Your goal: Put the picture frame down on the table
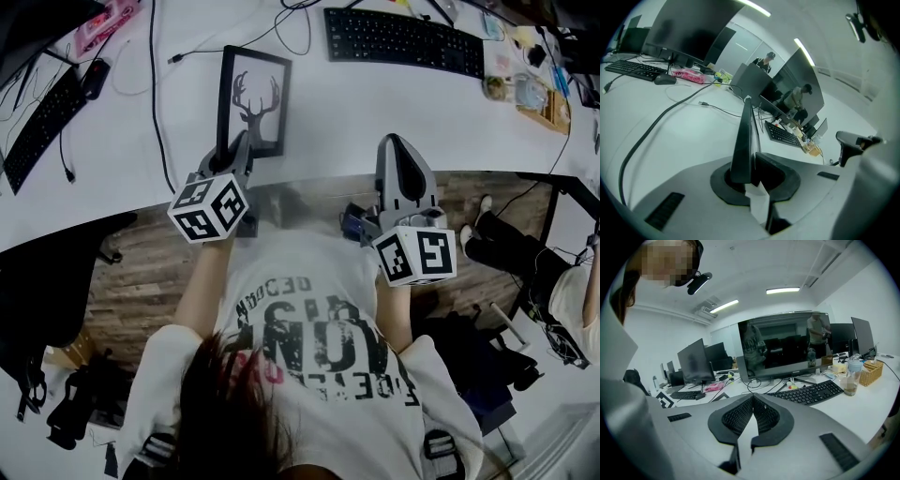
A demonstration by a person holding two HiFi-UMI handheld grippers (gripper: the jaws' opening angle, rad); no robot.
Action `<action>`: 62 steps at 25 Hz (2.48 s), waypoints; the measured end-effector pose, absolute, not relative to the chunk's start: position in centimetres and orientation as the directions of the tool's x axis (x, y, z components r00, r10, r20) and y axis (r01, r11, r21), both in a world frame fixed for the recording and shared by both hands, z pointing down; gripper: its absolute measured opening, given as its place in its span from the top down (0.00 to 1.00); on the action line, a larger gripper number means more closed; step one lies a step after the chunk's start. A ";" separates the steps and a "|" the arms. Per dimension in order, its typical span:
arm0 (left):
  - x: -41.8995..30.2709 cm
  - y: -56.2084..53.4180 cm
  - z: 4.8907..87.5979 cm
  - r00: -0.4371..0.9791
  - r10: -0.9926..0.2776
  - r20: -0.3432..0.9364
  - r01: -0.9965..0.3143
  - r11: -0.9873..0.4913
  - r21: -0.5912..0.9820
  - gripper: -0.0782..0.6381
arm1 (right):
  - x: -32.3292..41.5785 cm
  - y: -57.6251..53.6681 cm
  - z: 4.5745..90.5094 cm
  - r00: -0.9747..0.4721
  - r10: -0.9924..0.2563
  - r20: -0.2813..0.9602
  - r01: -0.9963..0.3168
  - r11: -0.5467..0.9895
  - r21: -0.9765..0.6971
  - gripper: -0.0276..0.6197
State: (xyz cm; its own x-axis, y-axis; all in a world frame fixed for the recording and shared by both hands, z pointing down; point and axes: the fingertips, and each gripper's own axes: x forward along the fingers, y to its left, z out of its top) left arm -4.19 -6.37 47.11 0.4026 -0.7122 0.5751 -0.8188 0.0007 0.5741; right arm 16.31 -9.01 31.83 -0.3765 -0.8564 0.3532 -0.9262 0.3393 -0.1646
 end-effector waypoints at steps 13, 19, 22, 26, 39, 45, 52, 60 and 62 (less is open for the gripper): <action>-4.4 -6.1 48.0 0.391 -0.686 0.613 -0.855 -0.025 0.518 0.80 | 15.3 -8.7 32.4 -0.414 -0.838 0.356 -0.910 0.375 -0.177 0.95; -5.0 -6.0 48.6 0.360 -0.671 0.648 -0.884 -0.024 0.466 0.74 | 15.5 -8.9 32.2 -0.415 -0.840 0.349 -0.910 0.377 -0.173 0.95; -5.7 -5.9 49.0 0.338 -0.661 0.670 -0.902 -0.025 0.430 0.69 | 15.4 -8.8 32.3 -0.417 -0.839 0.350 -0.909 0.379 -0.175 0.95; -6.3 -5.5 49.5 0.325 -0.655 0.682 -0.909 -0.019 0.416 0.66 | 15.4 -8.7 32.4 -0.421 -0.836 0.353 -0.907 0.383 -0.175 0.95; -7.6 -5.0 52.0 0.321 -0.587 0.744 -0.908 0.032 0.417 0.55 | 15.2 -8.6 32.7 -0.429 -0.829 0.360 -0.903 0.390 -0.179 0.95; -7.7 -4.8 52.9 0.325 -0.571 0.754 -0.906 0.042 0.421 0.53 | 15.1 -8.3 32.8 -0.426 -0.830 0.361 -0.905 0.386 -0.178 0.95; -7.5 -4.8 52.9 0.309 -0.561 0.768 -0.922 0.022 0.386 0.52 | 15.2 -8.3 32.7 -0.418 -0.834 0.360 -0.908 0.379 -0.177 0.95; -7.1 -4.7 52.9 0.284 -0.551 0.785 -0.947 -0.032 0.321 0.51 | 15.3 -8.4 32.6 -0.409 -0.838 0.360 -0.912 0.369 -0.177 0.95; -7.0 -4.7 53.0 0.278 -0.550 0.788 -0.950 -0.034 0.311 0.51 | 15.3 -8.4 32.6 -0.408 -0.839 0.360 -0.913 0.368 -0.176 0.95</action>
